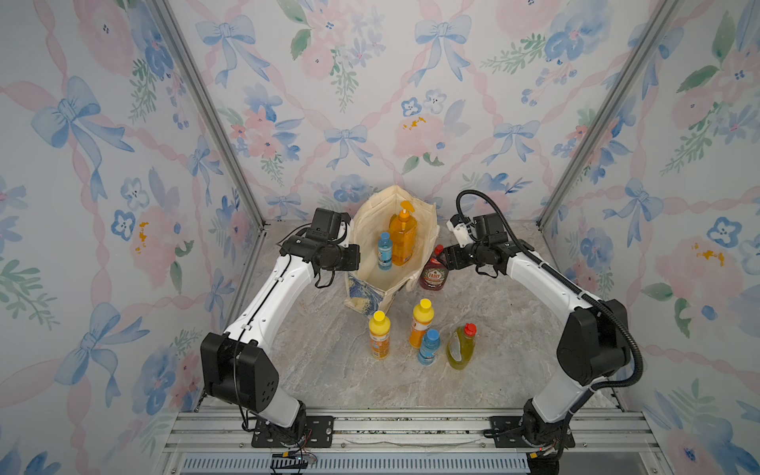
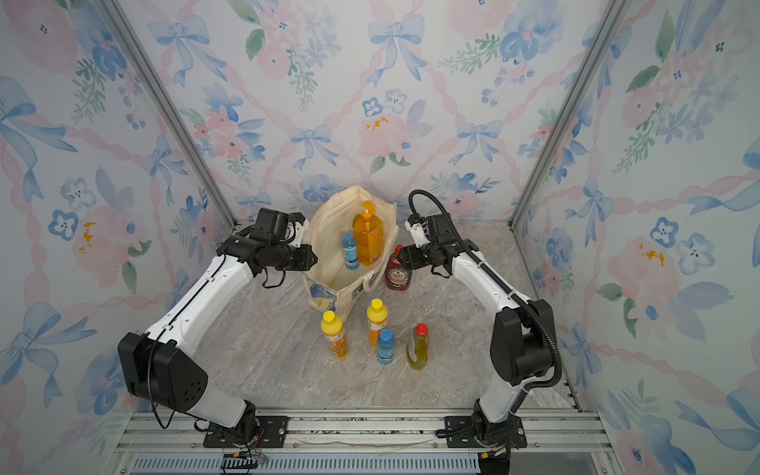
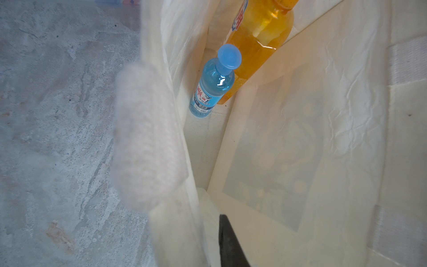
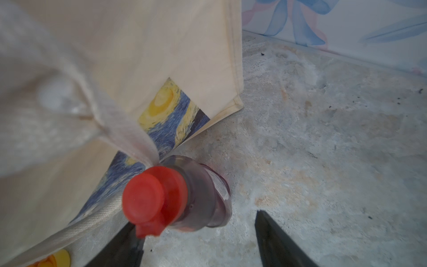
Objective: Pack dish soap into the shopping bag
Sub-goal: Pick up the bottle of dish soap at the center of the board.
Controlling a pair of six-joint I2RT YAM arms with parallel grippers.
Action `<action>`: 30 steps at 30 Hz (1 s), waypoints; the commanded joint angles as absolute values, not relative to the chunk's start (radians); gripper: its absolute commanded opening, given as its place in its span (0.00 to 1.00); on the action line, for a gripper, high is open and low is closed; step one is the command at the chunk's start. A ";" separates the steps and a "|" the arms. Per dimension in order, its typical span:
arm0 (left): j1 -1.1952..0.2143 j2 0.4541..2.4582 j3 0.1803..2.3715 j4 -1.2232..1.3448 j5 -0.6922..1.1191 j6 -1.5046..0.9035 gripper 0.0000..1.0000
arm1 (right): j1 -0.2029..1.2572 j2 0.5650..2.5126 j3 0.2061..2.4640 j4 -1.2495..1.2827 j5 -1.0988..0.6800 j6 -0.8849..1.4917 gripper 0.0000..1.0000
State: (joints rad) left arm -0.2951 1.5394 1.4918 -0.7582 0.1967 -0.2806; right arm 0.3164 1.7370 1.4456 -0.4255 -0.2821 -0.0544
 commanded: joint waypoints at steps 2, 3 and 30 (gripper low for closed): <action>-0.297 1.551 1.498 -0.780 0.173 -0.277 0.18 | 0.329 1.745 1.478 -0.371 -0.351 -0.100 0.73; -0.298 1.549 1.499 -0.780 0.172 -0.278 0.18 | 0.329 1.747 1.476 -0.364 -0.348 -0.100 0.73; -0.299 1.554 1.503 -0.774 0.176 -0.284 0.18 | 0.391 1.763 1.454 -0.352 -0.265 -0.150 0.10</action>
